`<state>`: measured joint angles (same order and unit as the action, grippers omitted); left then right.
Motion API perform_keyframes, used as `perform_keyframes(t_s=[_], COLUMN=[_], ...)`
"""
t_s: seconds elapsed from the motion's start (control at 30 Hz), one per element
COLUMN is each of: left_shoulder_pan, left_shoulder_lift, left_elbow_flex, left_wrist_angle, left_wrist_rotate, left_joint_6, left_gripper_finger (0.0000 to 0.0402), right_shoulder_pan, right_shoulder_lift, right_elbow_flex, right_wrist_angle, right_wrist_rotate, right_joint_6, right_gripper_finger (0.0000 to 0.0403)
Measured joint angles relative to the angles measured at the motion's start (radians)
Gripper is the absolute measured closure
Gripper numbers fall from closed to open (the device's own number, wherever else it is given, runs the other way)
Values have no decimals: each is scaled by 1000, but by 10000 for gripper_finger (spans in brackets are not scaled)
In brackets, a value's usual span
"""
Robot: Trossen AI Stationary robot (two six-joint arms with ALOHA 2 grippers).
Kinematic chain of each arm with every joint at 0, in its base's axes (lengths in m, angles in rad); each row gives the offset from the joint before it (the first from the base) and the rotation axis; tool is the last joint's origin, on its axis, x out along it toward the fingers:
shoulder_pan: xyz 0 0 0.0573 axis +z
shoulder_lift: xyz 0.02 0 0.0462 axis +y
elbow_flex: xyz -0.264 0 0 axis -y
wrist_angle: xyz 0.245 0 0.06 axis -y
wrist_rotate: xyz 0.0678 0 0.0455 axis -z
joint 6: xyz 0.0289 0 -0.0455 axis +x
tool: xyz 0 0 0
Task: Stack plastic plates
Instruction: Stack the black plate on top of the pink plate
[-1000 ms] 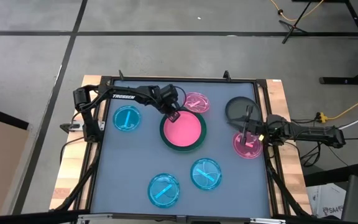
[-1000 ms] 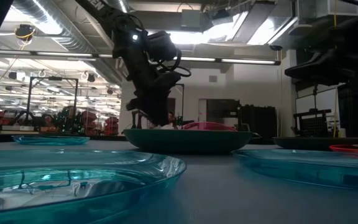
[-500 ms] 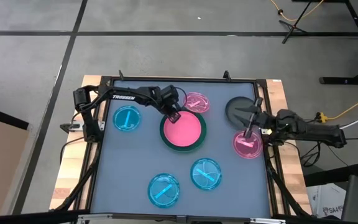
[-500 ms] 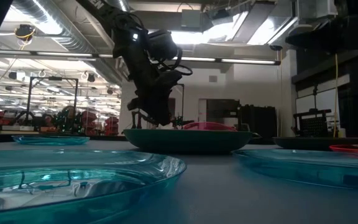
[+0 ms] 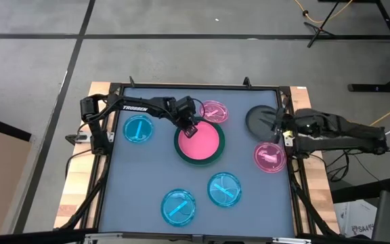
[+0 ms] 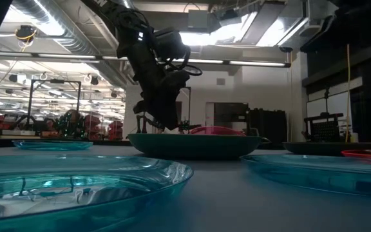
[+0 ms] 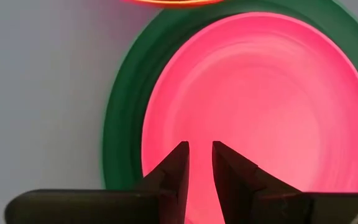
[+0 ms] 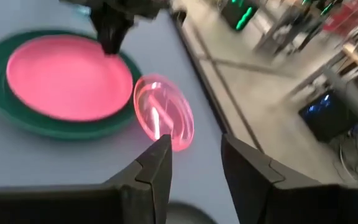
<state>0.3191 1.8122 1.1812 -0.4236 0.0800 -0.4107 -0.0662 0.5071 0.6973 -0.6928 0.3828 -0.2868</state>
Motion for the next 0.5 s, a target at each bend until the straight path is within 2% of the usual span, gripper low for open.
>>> perform_keyframes(t_s=[0.27, 0.4, 0.5], left_shoulder_pan=[-2, -2, -2], left_shoulder_lift=[0, 0, 0], left_elbow_flex=[0, 0, 0], left_wrist_angle=[0, 0, 0], left_wrist_rotate=[-8, -8, -9], left_joint_6=[0, 0, 0], left_gripper_finger=[338, 338, 338], right_shoulder_pan=[-30, -122, -218], right_shoulder_lift=[208, 292, 342], right_elbow_flex=[200, 253, 273], right_wrist_angle=[-191, -229, -237], right_wrist_rotate=[-3, -27, -99], right_joint_6=[-2, -30, -91], right_gripper_finger=[269, 269, 269])
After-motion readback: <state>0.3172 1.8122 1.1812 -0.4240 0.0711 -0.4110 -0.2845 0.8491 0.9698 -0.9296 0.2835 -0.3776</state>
